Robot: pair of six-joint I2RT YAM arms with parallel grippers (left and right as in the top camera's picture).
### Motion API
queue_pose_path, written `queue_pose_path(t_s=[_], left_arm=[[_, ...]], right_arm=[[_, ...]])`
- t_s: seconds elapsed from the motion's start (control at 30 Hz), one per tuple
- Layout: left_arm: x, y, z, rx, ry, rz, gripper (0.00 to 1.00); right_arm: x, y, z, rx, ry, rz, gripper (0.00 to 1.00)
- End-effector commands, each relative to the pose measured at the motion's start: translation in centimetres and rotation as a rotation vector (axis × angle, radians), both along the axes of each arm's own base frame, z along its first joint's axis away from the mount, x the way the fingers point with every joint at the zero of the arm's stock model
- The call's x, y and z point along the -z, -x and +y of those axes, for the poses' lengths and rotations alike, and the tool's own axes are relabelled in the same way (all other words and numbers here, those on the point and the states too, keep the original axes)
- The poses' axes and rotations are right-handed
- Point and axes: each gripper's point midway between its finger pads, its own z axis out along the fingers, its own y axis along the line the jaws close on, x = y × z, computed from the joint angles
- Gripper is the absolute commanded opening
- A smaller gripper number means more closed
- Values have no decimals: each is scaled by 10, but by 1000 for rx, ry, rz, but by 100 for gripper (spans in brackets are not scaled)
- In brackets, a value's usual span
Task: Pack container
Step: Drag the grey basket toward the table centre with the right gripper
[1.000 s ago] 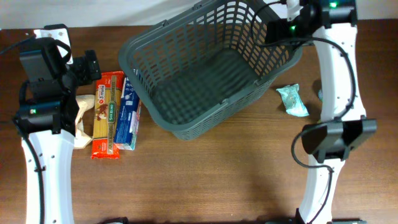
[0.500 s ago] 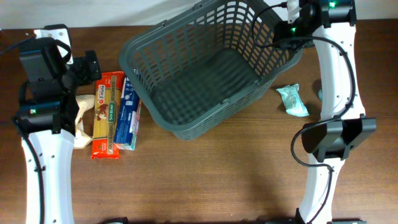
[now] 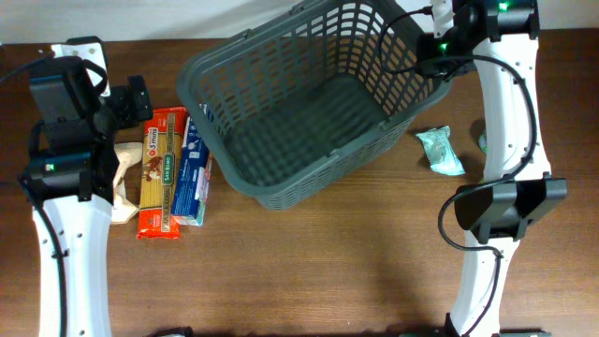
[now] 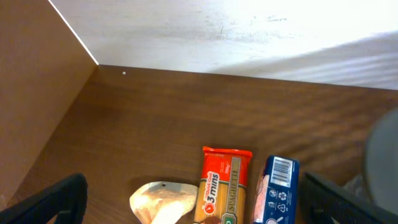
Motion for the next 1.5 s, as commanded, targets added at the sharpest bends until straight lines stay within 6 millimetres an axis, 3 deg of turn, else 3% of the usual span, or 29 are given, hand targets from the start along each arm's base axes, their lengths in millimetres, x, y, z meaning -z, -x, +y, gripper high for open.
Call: queue_pose_path(t_s=[0.0,0.6,1.17,1.47], left_arm=[[-6,-2,0,1,10,-18,99],[-6,-2,0,1,10,-18,99],[-6,-2,0,1,10,-18,99],[-6,-2,0,0,10,-18,99]], right_arm=[[-23,3,-3,30,-11,-51,20],[-13,45,-15,120,32,118,15],[-17,46,-14,397,-75,127,15],[-17,47,-8,390,-102,135,15]])
